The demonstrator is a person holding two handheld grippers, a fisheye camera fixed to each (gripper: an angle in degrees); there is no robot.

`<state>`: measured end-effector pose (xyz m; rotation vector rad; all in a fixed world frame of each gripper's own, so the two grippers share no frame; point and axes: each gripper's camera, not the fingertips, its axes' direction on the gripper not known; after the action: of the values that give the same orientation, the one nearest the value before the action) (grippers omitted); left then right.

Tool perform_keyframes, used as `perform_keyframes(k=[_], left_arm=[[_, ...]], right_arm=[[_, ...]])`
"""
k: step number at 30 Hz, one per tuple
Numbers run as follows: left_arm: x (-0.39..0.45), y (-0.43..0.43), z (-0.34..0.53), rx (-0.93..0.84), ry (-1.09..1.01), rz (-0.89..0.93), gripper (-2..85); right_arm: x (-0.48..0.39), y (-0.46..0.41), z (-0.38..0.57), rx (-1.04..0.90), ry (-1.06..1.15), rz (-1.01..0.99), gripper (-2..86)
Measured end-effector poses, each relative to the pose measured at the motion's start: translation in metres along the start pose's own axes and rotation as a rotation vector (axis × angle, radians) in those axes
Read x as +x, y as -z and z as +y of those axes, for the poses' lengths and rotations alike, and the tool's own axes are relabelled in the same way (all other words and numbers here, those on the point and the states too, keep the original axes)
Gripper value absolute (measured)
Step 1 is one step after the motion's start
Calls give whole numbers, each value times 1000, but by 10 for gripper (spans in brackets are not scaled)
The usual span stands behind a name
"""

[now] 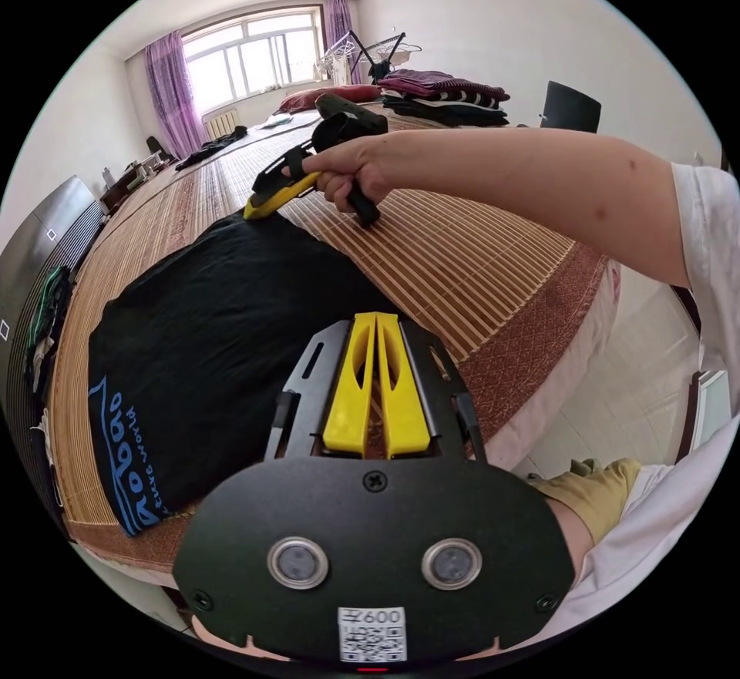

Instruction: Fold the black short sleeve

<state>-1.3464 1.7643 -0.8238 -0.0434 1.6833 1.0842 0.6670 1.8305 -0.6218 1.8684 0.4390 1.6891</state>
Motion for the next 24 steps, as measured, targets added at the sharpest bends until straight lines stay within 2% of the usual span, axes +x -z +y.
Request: perform_keyframes(k=[4,8,10,12,15,20,22,24], left_arm=[[23,4,-26,1,-1,1,0],[45,11,-59,8,12,16,0],[39,20,-75,11,52,96,1],[3,46,-94,14,187,240,2],[-67,91,-110,173,332,312,2],[-194,108,-164,147,529,80,2],[-221,101,-187,138,544,43,2],[-244,72,-213,56,586,-22,2]], right_arm=[[12,4,15,154,-65,73,-8],[19,-10,25,145,-45,77,-8],[24,-14,31,153,-46,70,-8],[30,-17,36,160,-48,62,-8],[41,-23,45,181,-60,52,-8],[52,-34,56,191,-47,87,-9],[60,-37,59,192,-49,81,-9],[68,-40,61,196,-50,78,-9]])
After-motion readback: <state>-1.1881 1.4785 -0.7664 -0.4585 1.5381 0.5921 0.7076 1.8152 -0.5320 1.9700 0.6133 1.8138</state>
